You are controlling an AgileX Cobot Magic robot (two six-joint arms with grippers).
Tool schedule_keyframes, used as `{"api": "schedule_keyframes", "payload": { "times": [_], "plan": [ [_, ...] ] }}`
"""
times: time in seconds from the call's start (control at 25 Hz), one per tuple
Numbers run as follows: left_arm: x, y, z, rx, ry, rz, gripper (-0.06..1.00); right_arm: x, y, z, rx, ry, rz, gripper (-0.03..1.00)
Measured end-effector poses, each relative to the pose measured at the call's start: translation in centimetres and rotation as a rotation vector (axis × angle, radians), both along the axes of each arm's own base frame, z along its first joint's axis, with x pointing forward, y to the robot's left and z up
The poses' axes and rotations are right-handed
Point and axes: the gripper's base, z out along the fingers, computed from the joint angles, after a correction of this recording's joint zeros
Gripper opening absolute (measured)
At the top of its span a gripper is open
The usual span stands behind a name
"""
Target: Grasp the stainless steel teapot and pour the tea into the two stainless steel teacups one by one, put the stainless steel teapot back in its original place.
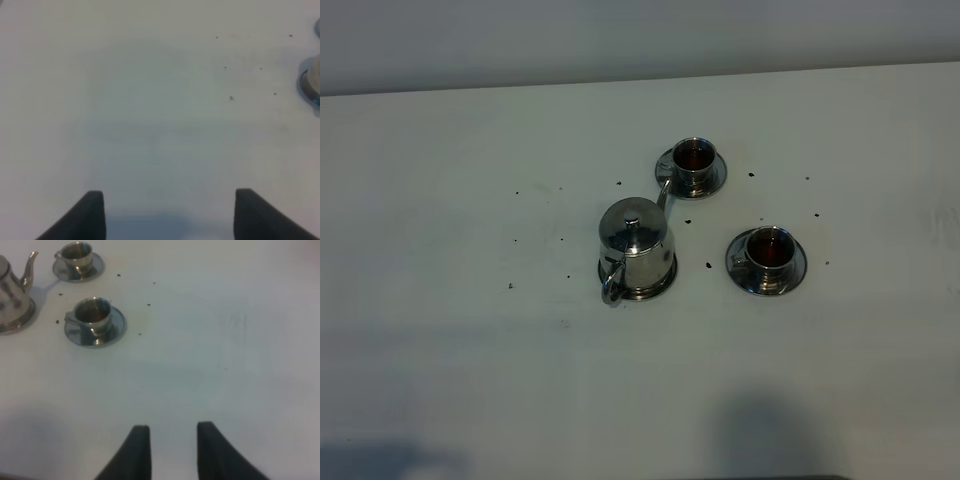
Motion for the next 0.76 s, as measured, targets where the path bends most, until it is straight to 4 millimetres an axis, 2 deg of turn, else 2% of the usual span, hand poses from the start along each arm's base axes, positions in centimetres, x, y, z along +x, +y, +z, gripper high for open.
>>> {"api": "schedule_keyframes", "payload": {
  "times": [0.76],
  "plan": [
    [0.00,-0.14,0.00,0.002,0.000,-0.019,0.58,0.00,0.00,0.00,0.000,0.000,0.000,0.22]
  ]
}}
